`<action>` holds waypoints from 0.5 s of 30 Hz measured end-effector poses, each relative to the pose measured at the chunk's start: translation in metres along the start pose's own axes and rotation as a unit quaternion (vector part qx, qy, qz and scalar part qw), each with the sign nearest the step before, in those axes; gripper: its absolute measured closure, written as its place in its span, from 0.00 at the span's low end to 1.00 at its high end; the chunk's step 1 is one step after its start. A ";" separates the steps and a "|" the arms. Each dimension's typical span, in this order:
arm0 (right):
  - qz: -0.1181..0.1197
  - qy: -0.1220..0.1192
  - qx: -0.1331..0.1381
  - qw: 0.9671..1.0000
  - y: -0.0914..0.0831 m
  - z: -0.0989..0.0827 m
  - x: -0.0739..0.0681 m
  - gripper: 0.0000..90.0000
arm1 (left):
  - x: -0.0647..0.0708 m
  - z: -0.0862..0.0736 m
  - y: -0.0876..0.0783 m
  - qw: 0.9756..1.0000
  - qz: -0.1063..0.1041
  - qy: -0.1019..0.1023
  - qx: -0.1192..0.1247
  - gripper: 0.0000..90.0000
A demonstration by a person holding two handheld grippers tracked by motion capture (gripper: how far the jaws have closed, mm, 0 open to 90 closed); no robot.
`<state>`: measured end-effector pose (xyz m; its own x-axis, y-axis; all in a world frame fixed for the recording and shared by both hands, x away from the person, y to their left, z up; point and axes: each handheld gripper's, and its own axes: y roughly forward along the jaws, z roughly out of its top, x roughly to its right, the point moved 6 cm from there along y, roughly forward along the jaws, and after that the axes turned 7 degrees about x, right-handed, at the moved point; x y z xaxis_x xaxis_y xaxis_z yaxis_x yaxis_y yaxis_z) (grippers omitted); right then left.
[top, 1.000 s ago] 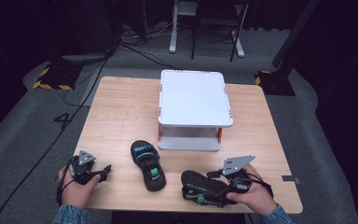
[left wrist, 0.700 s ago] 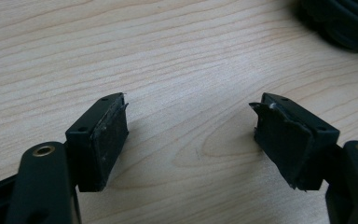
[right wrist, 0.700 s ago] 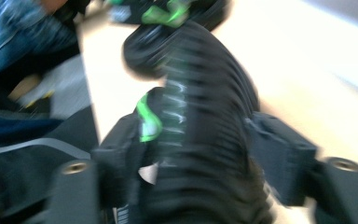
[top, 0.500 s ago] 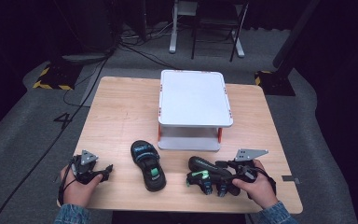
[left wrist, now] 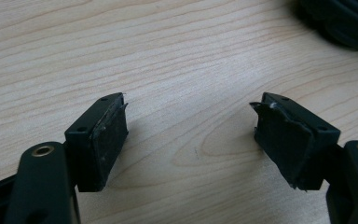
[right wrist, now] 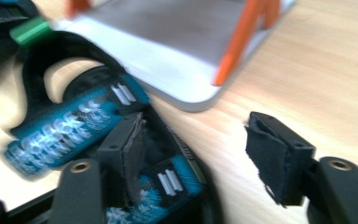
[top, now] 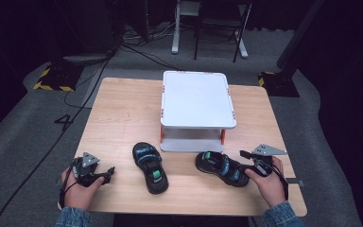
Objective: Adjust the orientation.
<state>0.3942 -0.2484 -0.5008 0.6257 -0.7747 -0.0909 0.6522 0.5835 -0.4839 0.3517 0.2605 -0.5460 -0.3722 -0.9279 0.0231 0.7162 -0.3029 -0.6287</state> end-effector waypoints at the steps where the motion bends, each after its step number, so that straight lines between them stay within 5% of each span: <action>1: -0.008 -0.007 0.002 1.000 0.000 0.001 0.001 0.43 | 0.000 0.000 0.000 1.000 0.000 0.001 0.000 0.28; 8: -0.007 -0.029 0.050 0.998 -0.017 0.024 -0.014 0.41 | 0.000 0.002 0.000 1.000 -0.001 -0.001 0.000 0.29; 15: 0.078 -0.055 0.058 0.994 -0.023 0.042 -0.070 0.42 | 0.004 0.004 0.005 1.000 -0.005 0.006 0.000 0.28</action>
<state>0.3536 -0.1973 -0.4467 0.7622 -0.6447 -0.0585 0.5844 0.7240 -0.3664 0.3558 0.2541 -0.5460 -0.3866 -0.9220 0.0206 0.7126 -0.3128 -0.6280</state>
